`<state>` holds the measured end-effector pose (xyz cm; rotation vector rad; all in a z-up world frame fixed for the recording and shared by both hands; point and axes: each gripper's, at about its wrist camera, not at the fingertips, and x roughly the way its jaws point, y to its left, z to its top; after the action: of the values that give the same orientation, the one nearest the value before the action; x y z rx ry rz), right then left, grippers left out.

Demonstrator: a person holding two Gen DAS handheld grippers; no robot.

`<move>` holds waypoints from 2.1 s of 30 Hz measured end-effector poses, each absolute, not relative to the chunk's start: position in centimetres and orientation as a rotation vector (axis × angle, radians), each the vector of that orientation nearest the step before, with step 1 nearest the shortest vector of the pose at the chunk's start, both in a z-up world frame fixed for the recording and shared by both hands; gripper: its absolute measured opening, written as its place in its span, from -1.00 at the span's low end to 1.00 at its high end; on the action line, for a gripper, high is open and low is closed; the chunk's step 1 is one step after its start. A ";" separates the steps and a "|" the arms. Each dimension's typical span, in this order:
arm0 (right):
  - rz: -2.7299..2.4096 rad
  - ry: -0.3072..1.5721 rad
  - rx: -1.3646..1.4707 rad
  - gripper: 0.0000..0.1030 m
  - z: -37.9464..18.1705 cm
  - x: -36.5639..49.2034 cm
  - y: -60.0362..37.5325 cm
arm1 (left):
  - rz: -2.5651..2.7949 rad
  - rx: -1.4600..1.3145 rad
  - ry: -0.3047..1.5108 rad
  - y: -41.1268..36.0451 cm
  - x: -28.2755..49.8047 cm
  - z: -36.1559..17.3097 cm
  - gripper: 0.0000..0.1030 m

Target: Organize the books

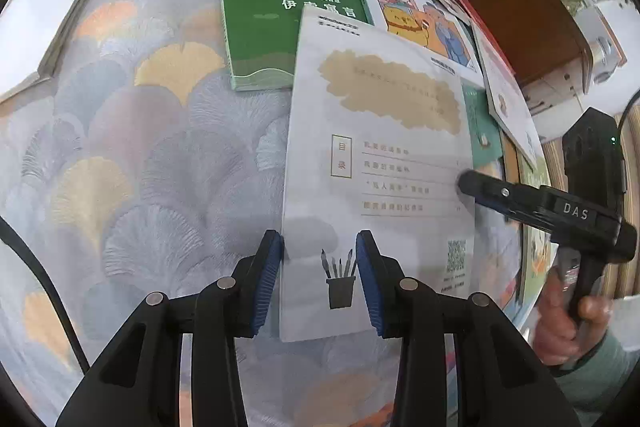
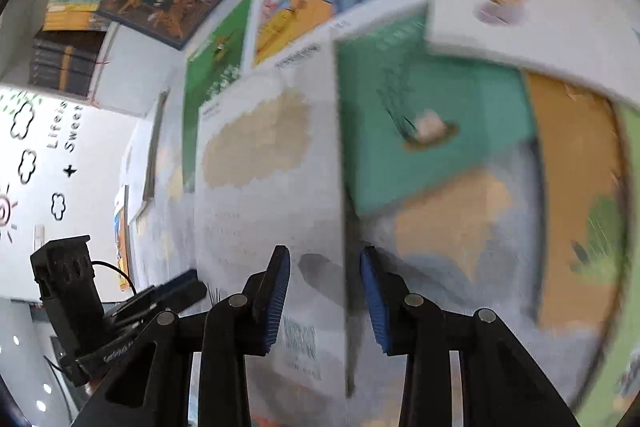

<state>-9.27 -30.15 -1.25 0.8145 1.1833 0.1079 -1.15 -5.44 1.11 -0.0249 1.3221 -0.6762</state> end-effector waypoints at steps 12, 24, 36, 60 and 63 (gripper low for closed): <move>0.261 1.010 0.898 -0.22 7.0 -8.3 -28.4 | -0.676 -0.054 1.249 -4.0 -1.0 2.5 -0.32; 0.515 1.001 0.686 -0.22 13.0 0.1 -13.5 | -0.395 -0.373 0.966 14.5 1.0 10.8 -0.32; 0.249 1.287 0.467 -0.22 3.0 -1.0 -9.9 | -0.393 -0.291 1.151 15.4 3.0 2.3 -0.32; 0.252 1.254 0.466 -0.39 0.7 -2.0 -9.5 | -0.542 -0.441 1.166 15.1 2.4 0.9 -0.82; 0.251 1.252 0.485 -0.39 0.6 -2.0 -9.8 | -0.563 -0.470 1.184 14.0 2.0 0.1 -0.82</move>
<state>-1.99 -9.76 0.61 0.4851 1.2515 0.2515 2.01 13.97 0.13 -0.4697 1.1840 -0.5632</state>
